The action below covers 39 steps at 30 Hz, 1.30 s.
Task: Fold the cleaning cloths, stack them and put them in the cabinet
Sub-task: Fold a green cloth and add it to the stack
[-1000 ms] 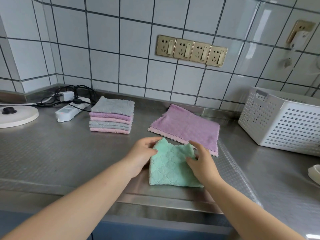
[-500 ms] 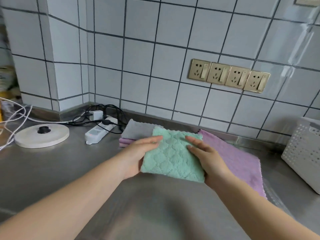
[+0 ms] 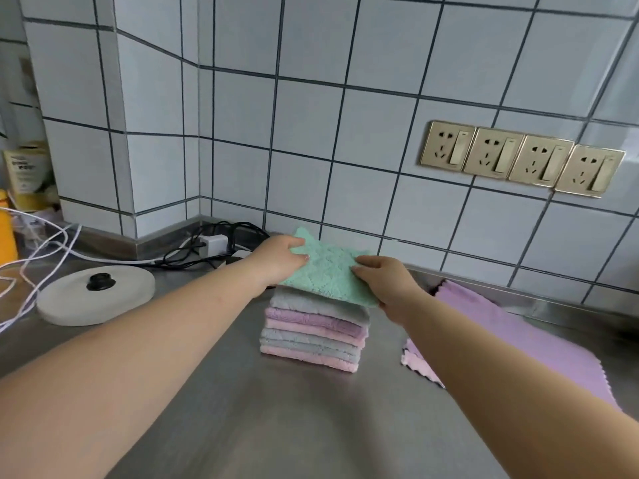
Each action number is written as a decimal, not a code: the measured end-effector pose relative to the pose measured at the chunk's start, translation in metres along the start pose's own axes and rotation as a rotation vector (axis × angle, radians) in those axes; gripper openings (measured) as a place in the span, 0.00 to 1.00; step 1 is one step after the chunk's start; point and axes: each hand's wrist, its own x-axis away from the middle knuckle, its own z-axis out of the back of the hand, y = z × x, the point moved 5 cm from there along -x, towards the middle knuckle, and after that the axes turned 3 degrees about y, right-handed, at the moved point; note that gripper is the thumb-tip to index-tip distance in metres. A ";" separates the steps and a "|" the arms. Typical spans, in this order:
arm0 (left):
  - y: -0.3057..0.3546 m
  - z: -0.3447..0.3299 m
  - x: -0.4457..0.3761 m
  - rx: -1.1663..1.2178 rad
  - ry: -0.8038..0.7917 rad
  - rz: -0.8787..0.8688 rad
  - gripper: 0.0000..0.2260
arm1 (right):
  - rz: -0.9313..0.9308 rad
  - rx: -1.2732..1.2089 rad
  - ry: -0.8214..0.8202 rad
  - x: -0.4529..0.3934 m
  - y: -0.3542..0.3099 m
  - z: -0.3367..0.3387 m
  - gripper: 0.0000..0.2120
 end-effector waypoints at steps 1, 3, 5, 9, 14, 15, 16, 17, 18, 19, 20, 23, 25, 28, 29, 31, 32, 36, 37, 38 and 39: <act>-0.004 -0.002 -0.003 -0.034 -0.010 0.011 0.21 | -0.009 0.021 0.004 -0.004 0.004 -0.002 0.19; -0.012 -0.006 -0.005 -0.069 -0.032 0.030 0.21 | -0.026 0.047 0.004 -0.008 0.010 -0.004 0.18; -0.017 -0.009 -0.007 -0.087 -0.055 0.042 0.22 | -0.029 0.078 0.004 -0.011 0.014 -0.004 0.17; -0.025 -0.013 -0.010 -0.111 -0.082 0.055 0.23 | -0.043 0.071 -0.021 -0.012 0.022 -0.005 0.15; -0.028 -0.012 -0.010 -0.193 -0.155 0.053 0.23 | -0.061 0.079 -0.071 -0.003 0.029 -0.008 0.16; -0.026 -0.011 -0.010 -0.221 -0.166 0.054 0.23 | -0.053 0.118 -0.077 -0.002 0.027 -0.007 0.17; -0.024 -0.010 -0.010 -0.271 -0.177 0.053 0.23 | -0.031 0.185 -0.068 -0.002 0.023 -0.005 0.18; -0.021 -0.009 -0.012 -0.346 -0.177 0.042 0.24 | 0.012 0.286 -0.044 -0.004 0.017 -0.002 0.19; -0.017 -0.007 -0.015 -0.427 -0.163 0.021 0.23 | 0.072 0.407 -0.008 -0.008 0.009 0.002 0.20; -0.011 -0.006 -0.019 -0.490 -0.127 -0.022 0.22 | 0.136 0.521 0.034 -0.013 0.001 0.003 0.22; -0.003 -0.008 -0.023 -0.519 -0.096 -0.075 0.19 | 0.200 0.614 0.066 -0.019 -0.009 0.001 0.22; 0.015 -0.029 -0.024 -0.578 -0.106 -0.169 0.13 | 0.354 0.789 0.033 -0.025 -0.027 -0.027 0.19; 0.012 -0.048 -0.020 -0.648 -0.179 -0.130 0.13 | 0.360 0.928 -0.059 -0.025 -0.021 -0.049 0.20; -0.016 -0.062 -0.023 -0.652 -0.207 -0.076 0.15 | 0.237 1.071 -0.196 -0.019 0.008 -0.059 0.23; -0.025 -0.063 -0.023 -0.672 -0.224 -0.094 0.18 | 0.206 1.066 -0.207 -0.018 0.017 -0.057 0.23; -0.035 -0.060 -0.017 -0.753 -0.259 -0.117 0.23 | 0.190 1.061 -0.199 -0.013 0.025 -0.053 0.24; -0.039 -0.059 -0.017 -0.783 -0.261 -0.114 0.24 | 0.189 1.063 -0.191 -0.010 0.025 -0.051 0.25; -0.045 -0.054 -0.012 -0.759 -0.232 -0.031 0.29 | 0.127 1.039 -0.143 -0.005 0.029 -0.047 0.28; -0.046 -0.053 -0.012 -0.740 -0.220 -0.014 0.30 | 0.106 1.028 -0.124 -0.005 0.030 -0.045 0.29; -0.047 -0.053 -0.012 -0.732 -0.211 -0.008 0.31 | 0.086 1.015 -0.105 -0.004 0.033 -0.044 0.30; -0.047 -0.053 -0.011 -0.733 -0.205 -0.005 0.32 | 0.070 1.000 -0.086 -0.002 0.035 -0.043 0.31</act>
